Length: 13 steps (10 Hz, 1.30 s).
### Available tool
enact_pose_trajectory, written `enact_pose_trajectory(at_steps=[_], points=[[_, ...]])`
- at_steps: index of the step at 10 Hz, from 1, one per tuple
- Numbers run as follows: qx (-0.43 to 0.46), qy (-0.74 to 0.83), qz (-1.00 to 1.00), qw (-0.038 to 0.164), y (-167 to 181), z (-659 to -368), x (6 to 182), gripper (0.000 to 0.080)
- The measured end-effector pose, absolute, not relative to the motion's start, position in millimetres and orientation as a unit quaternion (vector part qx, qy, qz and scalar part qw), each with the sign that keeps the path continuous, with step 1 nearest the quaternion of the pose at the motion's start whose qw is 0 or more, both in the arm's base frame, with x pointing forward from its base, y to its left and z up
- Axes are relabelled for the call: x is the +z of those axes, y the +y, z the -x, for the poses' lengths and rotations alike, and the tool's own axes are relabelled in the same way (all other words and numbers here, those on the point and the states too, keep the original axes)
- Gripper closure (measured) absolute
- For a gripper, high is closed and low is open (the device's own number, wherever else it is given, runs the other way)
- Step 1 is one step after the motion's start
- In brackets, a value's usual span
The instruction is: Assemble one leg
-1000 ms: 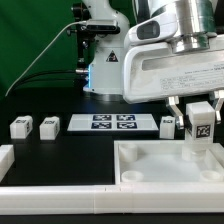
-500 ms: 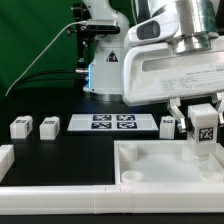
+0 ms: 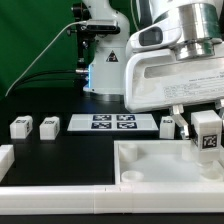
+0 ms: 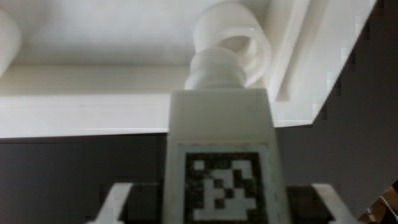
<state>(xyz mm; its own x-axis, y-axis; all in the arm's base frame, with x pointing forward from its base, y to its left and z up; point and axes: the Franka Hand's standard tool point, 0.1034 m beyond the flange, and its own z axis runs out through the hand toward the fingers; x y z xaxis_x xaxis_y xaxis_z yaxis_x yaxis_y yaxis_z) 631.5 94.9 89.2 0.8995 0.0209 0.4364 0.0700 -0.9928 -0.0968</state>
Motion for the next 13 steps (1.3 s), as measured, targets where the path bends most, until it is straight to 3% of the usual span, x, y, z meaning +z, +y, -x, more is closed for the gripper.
enact_pose_trajectory(at_steps=[13], points=[[-0.281, -0.025, 0.958, 0.049, 102.0, -630.7, 85.3, 0.0506]])
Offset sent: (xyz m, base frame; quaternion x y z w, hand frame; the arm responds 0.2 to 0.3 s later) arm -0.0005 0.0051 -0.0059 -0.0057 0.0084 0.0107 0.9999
